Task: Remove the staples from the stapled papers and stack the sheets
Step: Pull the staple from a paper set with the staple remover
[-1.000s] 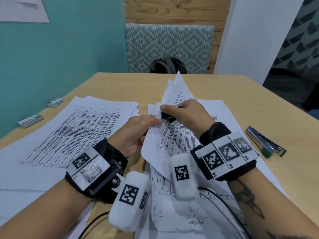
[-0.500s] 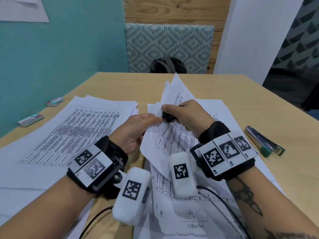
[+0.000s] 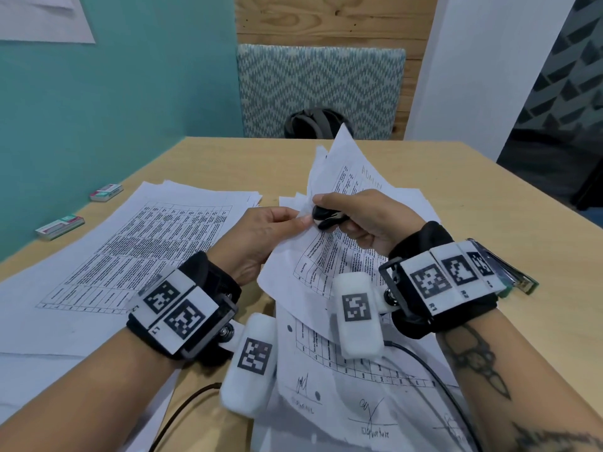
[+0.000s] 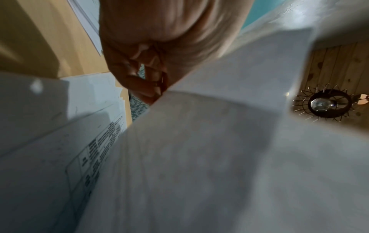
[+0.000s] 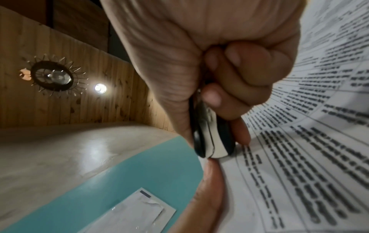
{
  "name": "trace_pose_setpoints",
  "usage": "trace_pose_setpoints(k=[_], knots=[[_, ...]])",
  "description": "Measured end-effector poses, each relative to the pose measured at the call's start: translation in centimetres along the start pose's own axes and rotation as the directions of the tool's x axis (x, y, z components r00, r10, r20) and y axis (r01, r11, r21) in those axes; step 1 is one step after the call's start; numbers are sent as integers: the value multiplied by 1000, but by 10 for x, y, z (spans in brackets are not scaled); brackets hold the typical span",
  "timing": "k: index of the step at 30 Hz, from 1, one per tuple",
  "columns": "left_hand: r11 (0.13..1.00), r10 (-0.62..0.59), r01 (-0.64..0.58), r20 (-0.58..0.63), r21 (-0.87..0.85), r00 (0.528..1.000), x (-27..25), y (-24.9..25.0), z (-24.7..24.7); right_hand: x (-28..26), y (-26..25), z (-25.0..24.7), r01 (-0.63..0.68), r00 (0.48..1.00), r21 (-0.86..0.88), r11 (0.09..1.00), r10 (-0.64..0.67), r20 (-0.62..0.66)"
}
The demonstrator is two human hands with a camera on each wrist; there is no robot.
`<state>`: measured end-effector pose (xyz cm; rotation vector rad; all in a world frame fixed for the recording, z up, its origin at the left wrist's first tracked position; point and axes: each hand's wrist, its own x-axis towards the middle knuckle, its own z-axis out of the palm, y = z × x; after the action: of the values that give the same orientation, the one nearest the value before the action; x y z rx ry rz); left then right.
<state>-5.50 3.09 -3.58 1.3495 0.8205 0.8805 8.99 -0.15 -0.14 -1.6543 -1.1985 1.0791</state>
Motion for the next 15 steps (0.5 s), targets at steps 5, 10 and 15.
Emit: trace_pose_setpoints(k=[5, 10, 15], knots=[[999, 3, 0, -77, 40, 997, -1, -2, 6, -6, 1, 3, 118, 989, -64, 991, -123, -77], [997, -18, 31, -172, 71, 985, 1, -4, 14, -7, 0, 10, 195, 946, -324, 926, -265, -187], [986, 13, 20, -198, 163, 980, 0, -4, 16, -10, -3, 13, 162, 915, -492, 855, -317, -251]])
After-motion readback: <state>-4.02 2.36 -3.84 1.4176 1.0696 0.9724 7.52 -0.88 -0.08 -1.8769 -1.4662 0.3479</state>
